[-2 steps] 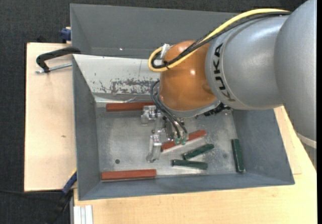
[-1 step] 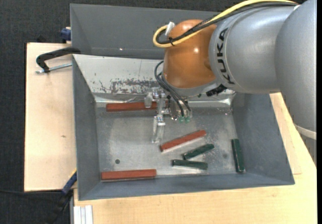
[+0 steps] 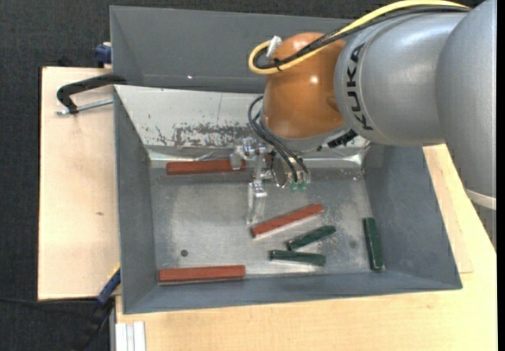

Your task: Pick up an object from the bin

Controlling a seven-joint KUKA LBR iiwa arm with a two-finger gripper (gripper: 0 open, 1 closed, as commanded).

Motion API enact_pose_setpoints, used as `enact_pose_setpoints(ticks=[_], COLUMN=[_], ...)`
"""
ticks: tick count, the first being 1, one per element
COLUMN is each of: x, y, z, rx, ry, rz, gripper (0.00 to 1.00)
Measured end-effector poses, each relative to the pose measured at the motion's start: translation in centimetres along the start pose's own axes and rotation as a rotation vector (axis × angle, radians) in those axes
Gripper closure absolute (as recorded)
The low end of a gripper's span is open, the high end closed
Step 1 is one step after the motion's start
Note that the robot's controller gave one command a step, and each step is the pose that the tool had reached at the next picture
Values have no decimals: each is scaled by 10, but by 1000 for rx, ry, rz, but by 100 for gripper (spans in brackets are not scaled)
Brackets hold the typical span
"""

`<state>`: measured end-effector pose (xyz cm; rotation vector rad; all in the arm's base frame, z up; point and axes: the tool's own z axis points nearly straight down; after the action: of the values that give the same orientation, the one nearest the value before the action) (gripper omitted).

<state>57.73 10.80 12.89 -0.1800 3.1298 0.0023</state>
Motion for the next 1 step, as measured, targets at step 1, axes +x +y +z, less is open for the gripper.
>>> enact_pose_setpoints(ticks=[1], x=[22], y=[-48], z=[25], rx=[0], ry=[5], rz=[-64], gripper=[0])
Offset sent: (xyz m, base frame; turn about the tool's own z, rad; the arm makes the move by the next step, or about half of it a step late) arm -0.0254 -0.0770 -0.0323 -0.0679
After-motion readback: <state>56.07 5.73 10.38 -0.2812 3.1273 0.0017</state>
